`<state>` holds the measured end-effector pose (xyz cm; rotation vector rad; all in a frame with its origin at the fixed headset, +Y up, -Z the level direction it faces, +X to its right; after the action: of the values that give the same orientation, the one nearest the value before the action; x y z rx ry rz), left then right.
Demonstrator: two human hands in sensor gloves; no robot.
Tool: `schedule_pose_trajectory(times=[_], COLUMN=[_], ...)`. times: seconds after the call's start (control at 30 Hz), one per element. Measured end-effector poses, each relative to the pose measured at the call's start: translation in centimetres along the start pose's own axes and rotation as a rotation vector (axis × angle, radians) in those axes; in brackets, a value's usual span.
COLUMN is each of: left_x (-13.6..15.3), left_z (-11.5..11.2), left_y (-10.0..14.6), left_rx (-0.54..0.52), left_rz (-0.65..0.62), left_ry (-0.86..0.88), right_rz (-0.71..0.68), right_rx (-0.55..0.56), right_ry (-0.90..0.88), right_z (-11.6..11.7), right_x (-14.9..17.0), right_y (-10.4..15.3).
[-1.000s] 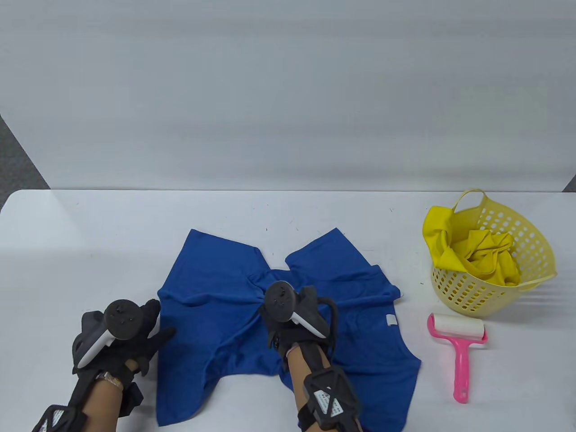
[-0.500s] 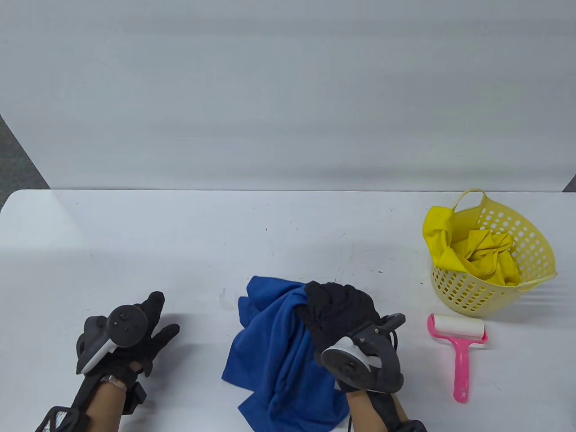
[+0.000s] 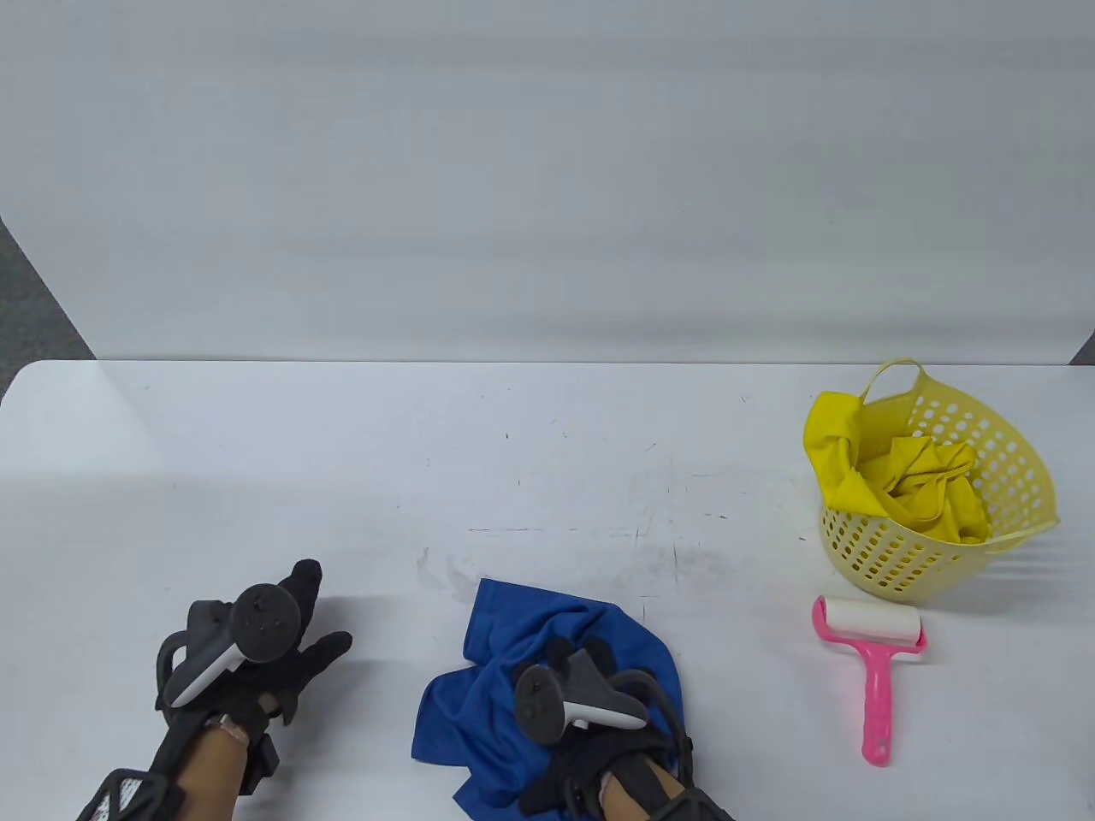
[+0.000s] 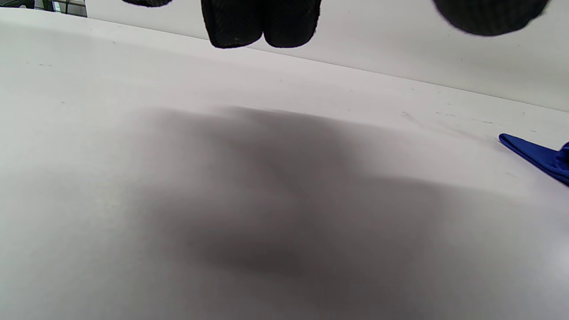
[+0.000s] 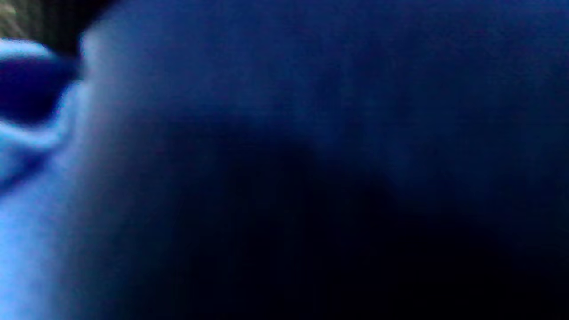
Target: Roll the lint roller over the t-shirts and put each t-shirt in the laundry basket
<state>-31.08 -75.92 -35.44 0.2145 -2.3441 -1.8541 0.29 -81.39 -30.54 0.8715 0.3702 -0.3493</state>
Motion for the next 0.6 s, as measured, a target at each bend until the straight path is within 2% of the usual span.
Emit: schedule_pose_trajectory(times=[0.07,0.13,0.17,0.23,0.3,0.4,0.47,0.6], left_x=[-0.1,-0.3,-0.5,-0.7,-0.8,-1.0,-1.3,-1.8], left_z=[-0.2,-0.3,-0.3,-0.3,-0.4,-0.5,-0.5,-0.3], left_y=[-0.1,-0.1,-0.1,0.0,0.0,0.0,0.1,0.1], left_rx=[0.008,0.012,0.012,0.009,0.009,0.011,0.008,0.001], left_rz=[-0.003,-0.012,-0.018,-0.026,-0.031,-0.038,-0.046,-0.062], left_ry=[0.003,0.007,0.006,0.002,-0.008,-0.003,0.017,0.014], right_rz=[0.022,0.084,0.093,0.142,0.135,0.164,0.190,0.301], right_rx=[0.099,0.341,0.424,0.492,0.556,0.818,0.947,1.233], right_ry=[-0.016,0.055,0.099,0.125,0.078,-0.030,-0.044,0.049], right_z=[-1.7,-4.0,-4.6,-5.2,-6.3,-9.7,-12.3,-18.6], right_x=[0.4,1.6,2.1,3.3,4.6,7.3,8.9,12.3], right_y=[0.2,0.8,1.1,1.5,2.4,6.8,10.0,17.6])
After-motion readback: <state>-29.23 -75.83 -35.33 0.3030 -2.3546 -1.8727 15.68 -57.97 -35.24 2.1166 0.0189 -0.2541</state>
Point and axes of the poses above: the tracker on the back of each hand, its own x axis roughly to the little-finger side, its own y axis roughly from the fingertips to the wrist, z = x × y, the point moved 5 cm from there along -y, roughly from the wrist to the fingertips
